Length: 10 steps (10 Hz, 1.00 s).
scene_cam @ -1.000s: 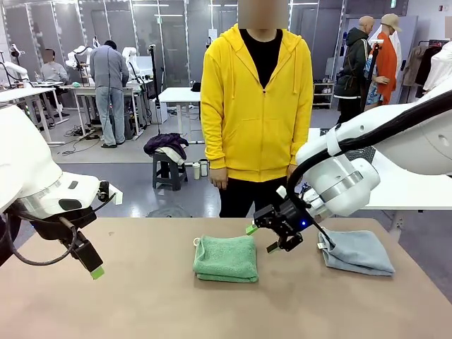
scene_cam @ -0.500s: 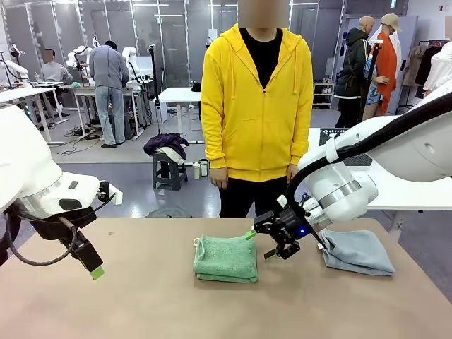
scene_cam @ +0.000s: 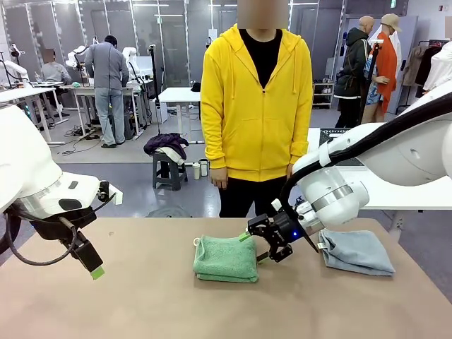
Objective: Fold the towels and place them in the basket.
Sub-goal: Stack the folded Towel with hook on the right side of the table.
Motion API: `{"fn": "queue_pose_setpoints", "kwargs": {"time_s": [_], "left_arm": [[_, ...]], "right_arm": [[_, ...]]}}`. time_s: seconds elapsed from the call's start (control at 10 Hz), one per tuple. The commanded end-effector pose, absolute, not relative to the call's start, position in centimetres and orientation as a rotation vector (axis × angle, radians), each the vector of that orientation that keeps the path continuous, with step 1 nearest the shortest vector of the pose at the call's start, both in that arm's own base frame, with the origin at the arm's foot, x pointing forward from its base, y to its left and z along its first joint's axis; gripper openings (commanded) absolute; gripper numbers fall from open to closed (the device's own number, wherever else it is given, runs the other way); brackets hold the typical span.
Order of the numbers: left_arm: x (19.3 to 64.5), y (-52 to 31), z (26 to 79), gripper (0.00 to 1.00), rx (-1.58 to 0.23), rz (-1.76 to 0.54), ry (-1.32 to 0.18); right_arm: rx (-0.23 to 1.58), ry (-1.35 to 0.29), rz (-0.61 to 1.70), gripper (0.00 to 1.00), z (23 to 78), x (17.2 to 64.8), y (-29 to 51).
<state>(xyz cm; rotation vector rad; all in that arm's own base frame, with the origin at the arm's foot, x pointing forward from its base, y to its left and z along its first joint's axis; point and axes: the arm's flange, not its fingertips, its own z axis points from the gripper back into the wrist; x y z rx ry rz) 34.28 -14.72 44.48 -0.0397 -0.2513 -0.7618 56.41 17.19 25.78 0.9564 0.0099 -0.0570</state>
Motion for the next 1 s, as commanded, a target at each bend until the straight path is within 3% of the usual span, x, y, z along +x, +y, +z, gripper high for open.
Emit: {"fn": "queue_pose_setpoints", "kwargs": {"time_s": [0.0, 0.4, 0.5, 0.6, 0.7, 0.8, 0.9], "left_arm": [[34.5, -14.8, 44.4, 1.0, -0.033, -0.765, -0.262], [34.5, -14.8, 44.4, 1.0, -0.033, -0.765, -0.262], [34.5, -14.8, 44.4, 1.0, -0.033, -0.765, -0.262], [34.5, -14.8, 44.4, 1.0, -0.033, -0.765, -0.262], [34.5, -14.8, 44.4, 1.0, -0.033, -0.765, -0.262], [34.5, -14.8, 44.4, 1.0, -0.033, -0.765, -0.262], [34.5, -14.8, 44.4, 1.0, -0.033, -0.765, -0.262]], "right_arm": [[0.993, 0.0, -0.041, 1.0, 25.2, 56.8, 18.0], [0.953, 0.03, -0.053, 1.0, 24.6, 57.2, 19.2], [0.956, 0.03, -0.055, 0.93, 24.4, 57.1, 19.3], [0.954, 0.016, -0.05, 0.4, 24.5, 57.0, 19.4], [0.954, 0.009, -0.045, 0.33, 24.7, 56.8, 19.4], [0.947, 0.008, -0.046, 0.0, 24.8, 56.8, 19.4], [0.943, 0.006, -0.048, 0.0, 24.8, 56.8, 19.3]]}}
